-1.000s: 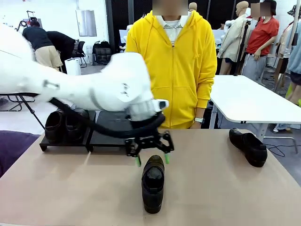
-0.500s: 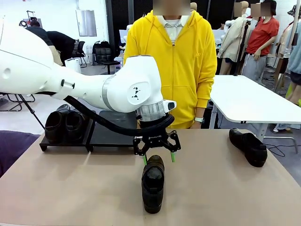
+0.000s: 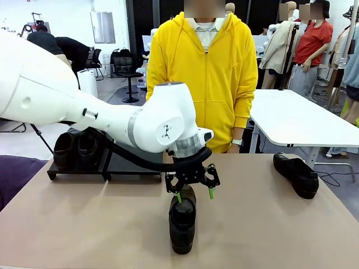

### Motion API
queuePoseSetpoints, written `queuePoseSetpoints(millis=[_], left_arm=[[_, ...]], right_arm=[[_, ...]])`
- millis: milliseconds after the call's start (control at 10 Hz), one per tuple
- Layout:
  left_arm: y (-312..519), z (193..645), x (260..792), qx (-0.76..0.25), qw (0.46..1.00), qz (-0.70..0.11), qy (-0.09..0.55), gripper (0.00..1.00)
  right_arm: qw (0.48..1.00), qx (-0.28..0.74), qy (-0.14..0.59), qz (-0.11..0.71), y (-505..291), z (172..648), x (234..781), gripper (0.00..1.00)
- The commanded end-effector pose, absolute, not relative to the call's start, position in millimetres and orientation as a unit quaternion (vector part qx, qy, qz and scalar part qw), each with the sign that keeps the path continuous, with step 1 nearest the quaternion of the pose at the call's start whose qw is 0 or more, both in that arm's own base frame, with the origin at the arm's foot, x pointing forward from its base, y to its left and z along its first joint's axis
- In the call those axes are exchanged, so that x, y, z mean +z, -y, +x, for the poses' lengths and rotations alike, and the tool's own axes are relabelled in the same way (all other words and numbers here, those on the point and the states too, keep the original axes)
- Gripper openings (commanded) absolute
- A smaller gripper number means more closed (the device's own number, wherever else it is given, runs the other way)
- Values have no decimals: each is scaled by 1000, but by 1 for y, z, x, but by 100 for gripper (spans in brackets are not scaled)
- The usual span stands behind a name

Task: Organize the shoes by placing them on the stand.
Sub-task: Place the Shoe from the middle of the table onto the Shoes Stand.

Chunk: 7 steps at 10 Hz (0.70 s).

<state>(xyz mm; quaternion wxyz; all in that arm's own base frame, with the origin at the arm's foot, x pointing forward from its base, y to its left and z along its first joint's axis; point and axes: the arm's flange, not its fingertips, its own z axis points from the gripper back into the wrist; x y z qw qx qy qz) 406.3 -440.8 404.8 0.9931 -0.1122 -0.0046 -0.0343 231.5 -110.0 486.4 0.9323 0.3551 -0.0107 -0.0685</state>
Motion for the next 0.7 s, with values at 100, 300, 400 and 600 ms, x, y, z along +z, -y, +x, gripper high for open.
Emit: queuePoseSetpoints(millis=[100, 300, 400, 600], left_arm=[[448, 397, 372, -6, 998, -65, 10, 100], [453, 397, 356, -8, 999, -53, -10, 100], [454, 399, 349, -6, 999, -50, -13, 100], [455, 402, 339, -2, 999, -36, -27, 100]], right_arm=[[929, -63, 15, 364, 110, 231, 489, 100], [929, -63, 15, 364, 110, 231, 489, 100], [929, -63, 15, 364, 110, 231, 489, 100], [929, -63, 15, 364, 110, 231, 489, 100]])
